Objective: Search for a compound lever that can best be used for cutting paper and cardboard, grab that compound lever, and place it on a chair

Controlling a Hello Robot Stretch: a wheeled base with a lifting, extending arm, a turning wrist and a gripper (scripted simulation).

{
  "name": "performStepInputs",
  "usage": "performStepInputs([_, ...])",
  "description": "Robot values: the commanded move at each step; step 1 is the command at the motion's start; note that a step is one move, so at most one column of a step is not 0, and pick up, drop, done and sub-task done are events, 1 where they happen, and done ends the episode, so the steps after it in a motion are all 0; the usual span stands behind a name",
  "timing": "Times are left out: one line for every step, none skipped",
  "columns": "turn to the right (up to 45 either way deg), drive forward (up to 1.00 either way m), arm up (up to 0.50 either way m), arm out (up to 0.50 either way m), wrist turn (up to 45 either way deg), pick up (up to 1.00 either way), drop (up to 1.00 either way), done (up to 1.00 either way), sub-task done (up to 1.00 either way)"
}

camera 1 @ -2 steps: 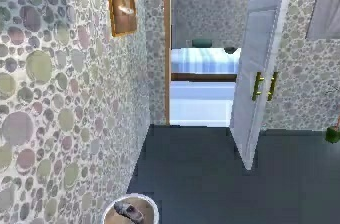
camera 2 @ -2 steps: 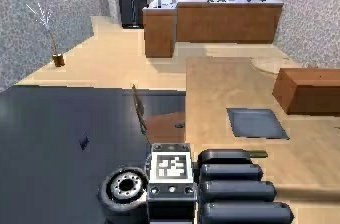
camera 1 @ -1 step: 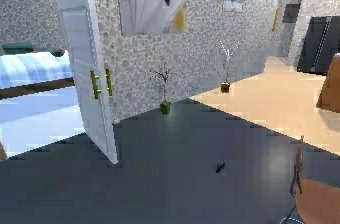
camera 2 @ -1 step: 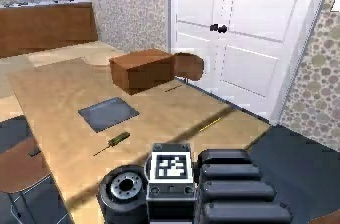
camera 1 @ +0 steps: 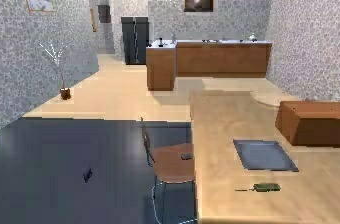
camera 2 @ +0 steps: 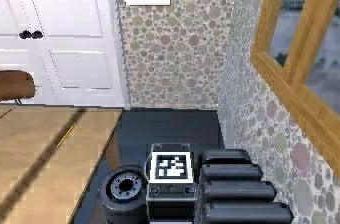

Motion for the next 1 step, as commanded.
performStepInputs([45.0,0.0,0.0,0.0,0.0,0.0,0.0,0.0,0.0])
